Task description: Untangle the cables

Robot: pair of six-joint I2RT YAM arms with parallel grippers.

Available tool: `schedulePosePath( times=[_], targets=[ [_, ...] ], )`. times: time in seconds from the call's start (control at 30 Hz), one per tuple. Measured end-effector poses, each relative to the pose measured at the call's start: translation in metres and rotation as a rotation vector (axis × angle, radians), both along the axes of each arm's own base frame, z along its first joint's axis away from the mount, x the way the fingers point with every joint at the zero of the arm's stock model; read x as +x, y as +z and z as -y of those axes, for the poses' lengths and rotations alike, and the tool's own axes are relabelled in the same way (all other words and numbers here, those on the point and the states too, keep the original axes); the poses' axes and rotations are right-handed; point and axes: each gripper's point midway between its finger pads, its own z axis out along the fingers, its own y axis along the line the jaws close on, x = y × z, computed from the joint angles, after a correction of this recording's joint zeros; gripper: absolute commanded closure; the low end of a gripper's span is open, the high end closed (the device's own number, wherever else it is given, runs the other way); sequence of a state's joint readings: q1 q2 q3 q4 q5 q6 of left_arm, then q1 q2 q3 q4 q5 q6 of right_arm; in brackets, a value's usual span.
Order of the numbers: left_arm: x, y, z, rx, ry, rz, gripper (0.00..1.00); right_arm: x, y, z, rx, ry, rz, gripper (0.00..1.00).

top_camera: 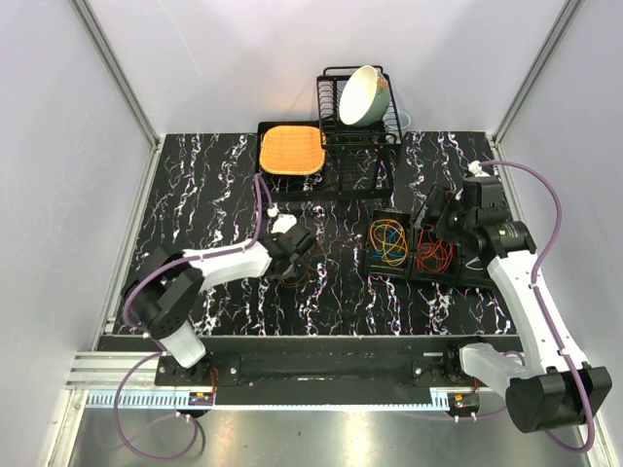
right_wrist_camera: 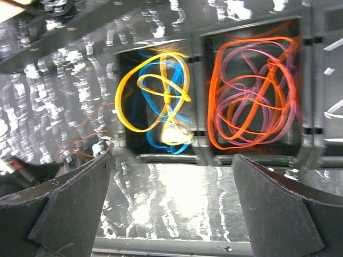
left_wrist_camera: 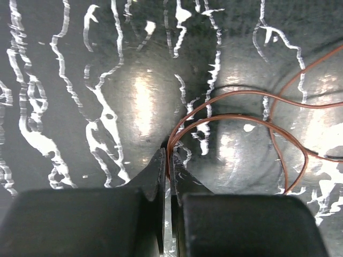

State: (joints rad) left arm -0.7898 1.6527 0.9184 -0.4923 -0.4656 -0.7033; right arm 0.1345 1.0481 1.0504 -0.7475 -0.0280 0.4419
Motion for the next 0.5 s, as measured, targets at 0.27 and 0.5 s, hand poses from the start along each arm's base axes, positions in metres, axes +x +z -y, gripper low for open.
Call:
schedulePosePath(
  times=[0.27,0.5],
  targets=[
    [0.038,0.167,0.035,-0.166,-0.203,0.274,1.0,-0.002,0.072,-0.068,0.292,0.312,0.212,0.0],
    [-0.006,0.359,0.082,-0.533,-0.667,0.559,1.0,-0.044,0.159,-0.117,0.54,0.67,0.44,0.0]
  ],
)
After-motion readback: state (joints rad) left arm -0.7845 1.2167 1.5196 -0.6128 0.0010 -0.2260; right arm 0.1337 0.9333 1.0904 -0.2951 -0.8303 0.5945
